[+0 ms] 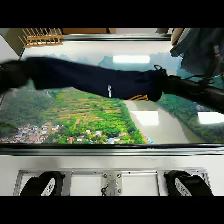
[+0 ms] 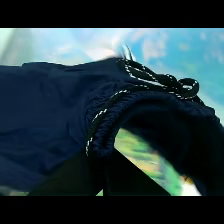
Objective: Fold the clothes and pants, and hang the long-sleeved shirts on hangers.
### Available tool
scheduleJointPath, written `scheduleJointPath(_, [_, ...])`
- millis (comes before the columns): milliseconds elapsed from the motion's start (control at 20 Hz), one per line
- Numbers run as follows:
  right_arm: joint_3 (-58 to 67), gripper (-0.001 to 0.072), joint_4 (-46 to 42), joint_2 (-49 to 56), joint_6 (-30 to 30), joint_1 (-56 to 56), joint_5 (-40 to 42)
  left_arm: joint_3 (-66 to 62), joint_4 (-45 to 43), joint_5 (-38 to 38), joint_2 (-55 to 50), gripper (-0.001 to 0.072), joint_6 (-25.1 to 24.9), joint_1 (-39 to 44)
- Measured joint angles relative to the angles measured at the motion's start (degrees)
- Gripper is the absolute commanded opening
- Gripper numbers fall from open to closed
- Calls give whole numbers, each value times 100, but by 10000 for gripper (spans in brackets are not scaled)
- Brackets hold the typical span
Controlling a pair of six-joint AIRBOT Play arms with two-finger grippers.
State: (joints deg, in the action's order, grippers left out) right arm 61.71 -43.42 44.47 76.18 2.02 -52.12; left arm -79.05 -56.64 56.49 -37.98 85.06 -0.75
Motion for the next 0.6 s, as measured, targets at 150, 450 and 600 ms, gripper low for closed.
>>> scheduleJointPath(150, [291, 12, -79, -848, 656, -9, -448, -907, -13, -52, 299, 6, 107, 0])
scheduleJointPath(450, [439, 12, -164, -1665, 2280, -11, -1401, -1716, -15, 72, -72, 6, 195, 0])
scheduleJointPath(600, [448, 13, -378, -1467, 2973, -11, -2041, -1803, -35, 319, -874, 6, 195, 0])
